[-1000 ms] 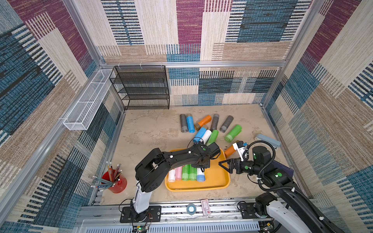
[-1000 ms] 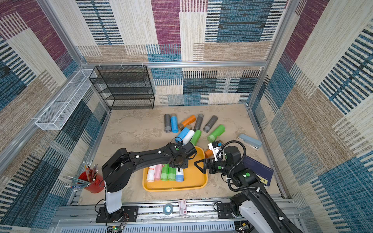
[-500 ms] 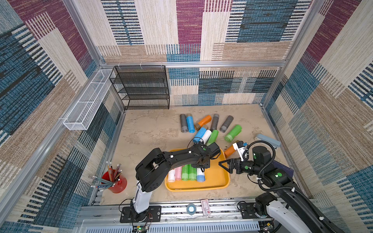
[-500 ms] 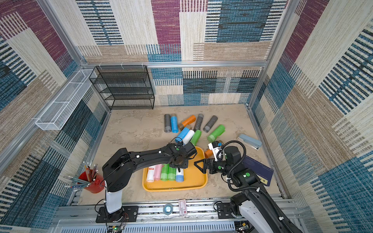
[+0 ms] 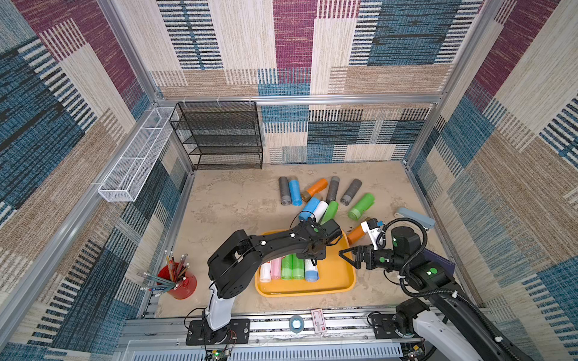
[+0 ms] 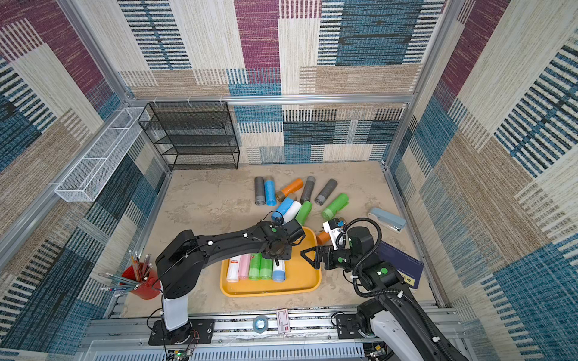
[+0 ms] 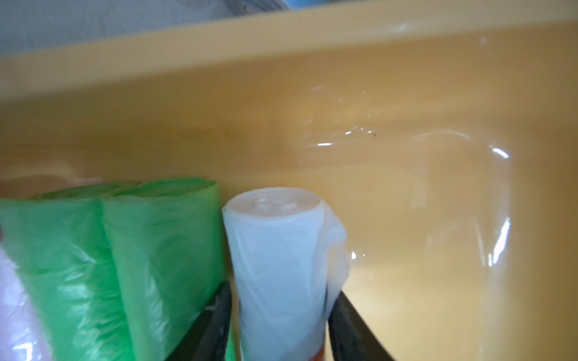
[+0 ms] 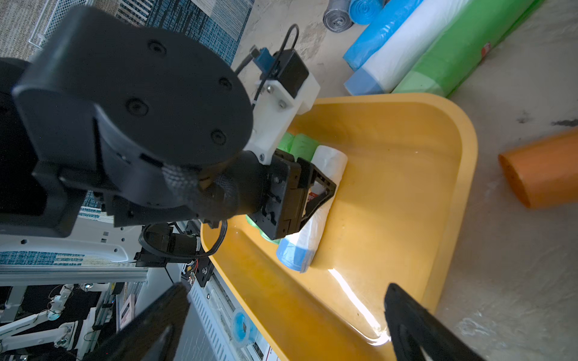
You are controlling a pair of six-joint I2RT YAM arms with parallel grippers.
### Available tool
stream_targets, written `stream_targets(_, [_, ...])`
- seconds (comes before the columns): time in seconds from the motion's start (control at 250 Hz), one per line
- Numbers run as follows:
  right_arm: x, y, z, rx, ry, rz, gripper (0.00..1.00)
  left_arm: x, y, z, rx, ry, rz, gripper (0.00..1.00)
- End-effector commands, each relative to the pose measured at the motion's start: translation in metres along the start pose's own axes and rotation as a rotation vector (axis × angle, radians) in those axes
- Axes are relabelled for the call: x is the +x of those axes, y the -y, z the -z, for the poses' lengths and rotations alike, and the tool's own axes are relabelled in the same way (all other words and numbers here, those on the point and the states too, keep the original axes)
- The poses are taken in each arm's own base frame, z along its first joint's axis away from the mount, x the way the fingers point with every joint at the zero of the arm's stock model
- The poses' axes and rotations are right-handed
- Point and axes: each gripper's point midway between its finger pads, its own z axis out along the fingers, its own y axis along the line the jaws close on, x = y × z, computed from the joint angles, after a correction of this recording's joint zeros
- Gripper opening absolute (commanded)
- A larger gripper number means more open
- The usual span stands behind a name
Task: Put the roll of trash bags into the storage box
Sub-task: Place the roll of trash bags in the storage box.
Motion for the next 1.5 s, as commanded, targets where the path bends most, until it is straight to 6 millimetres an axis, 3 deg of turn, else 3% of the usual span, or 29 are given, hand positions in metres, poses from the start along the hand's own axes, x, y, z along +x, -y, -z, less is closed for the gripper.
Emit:
stream_targets(0.0, [-0.003, -0.002, 0.0, -0.008, 0.011, 0.01, 0.99, -0.004, -0.008, 0.007, -0.033, 0.019, -0.018, 0.53])
stream_targets(0.44, [-0.006, 0.001, -0.001, 0.016, 0.013, -0.01, 0.99, -0.011, -0.009, 0.026, -0.002, 0.052, -0.015, 0.54])
stream_targets(0.8, [-0.026, 0.011, -0.005, 0.068, 0.09, -0.088, 0.99, -0.023, -0.021, 0.061, 0.032, 0.147, -0.016, 0.56])
stream_targets(1.004, [-0.034, 0.017, -0.004, 0.111, 0.112, -0.112, 0.99, -0.037, -0.015, 0.083, 0.123, 0.248, -0.067, 0.57])
stream_targets(1.172, [-0.032, 0.02, -0.006, 0.12, 0.105, -0.123, 0.99, -0.059, -0.02, 0.098, 0.095, 0.306, -0.092, 0.59])
stream_targets(1.496, [-0.049, -0.004, -0.006, 0.048, 0.094, -0.003, 0.99, -0.146, -0.061, 0.066, 0.001, 0.244, -0.064, 0.59])
